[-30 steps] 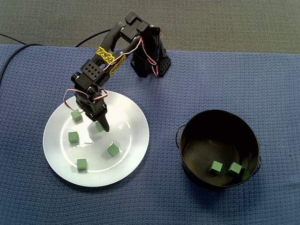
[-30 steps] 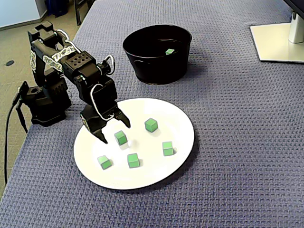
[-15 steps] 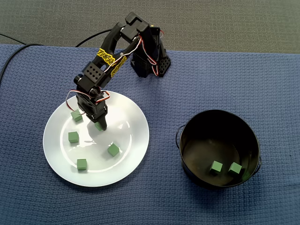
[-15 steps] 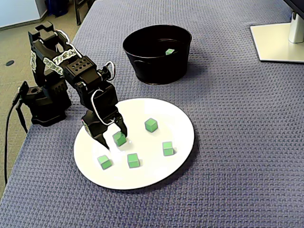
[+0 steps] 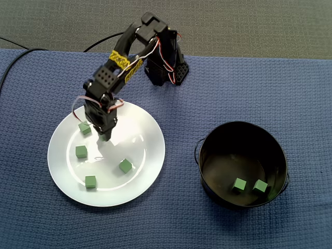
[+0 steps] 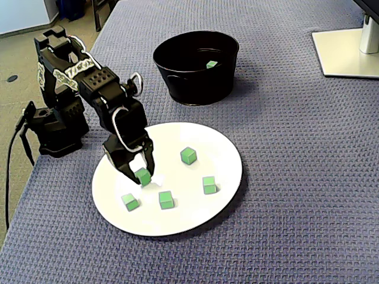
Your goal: Pick up the items on the white plate and put them in the black container.
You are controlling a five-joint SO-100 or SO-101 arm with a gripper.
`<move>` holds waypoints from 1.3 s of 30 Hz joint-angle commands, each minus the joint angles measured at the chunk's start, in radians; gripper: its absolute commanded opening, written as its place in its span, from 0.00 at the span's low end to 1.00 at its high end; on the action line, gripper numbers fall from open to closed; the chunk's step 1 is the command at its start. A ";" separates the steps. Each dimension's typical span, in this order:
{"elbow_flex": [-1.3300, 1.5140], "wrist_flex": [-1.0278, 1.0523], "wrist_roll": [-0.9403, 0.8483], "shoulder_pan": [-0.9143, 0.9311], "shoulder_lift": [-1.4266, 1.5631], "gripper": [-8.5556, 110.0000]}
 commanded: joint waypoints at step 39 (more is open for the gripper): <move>-0.051 -0.212 0.923 -1.209 0.135 0.11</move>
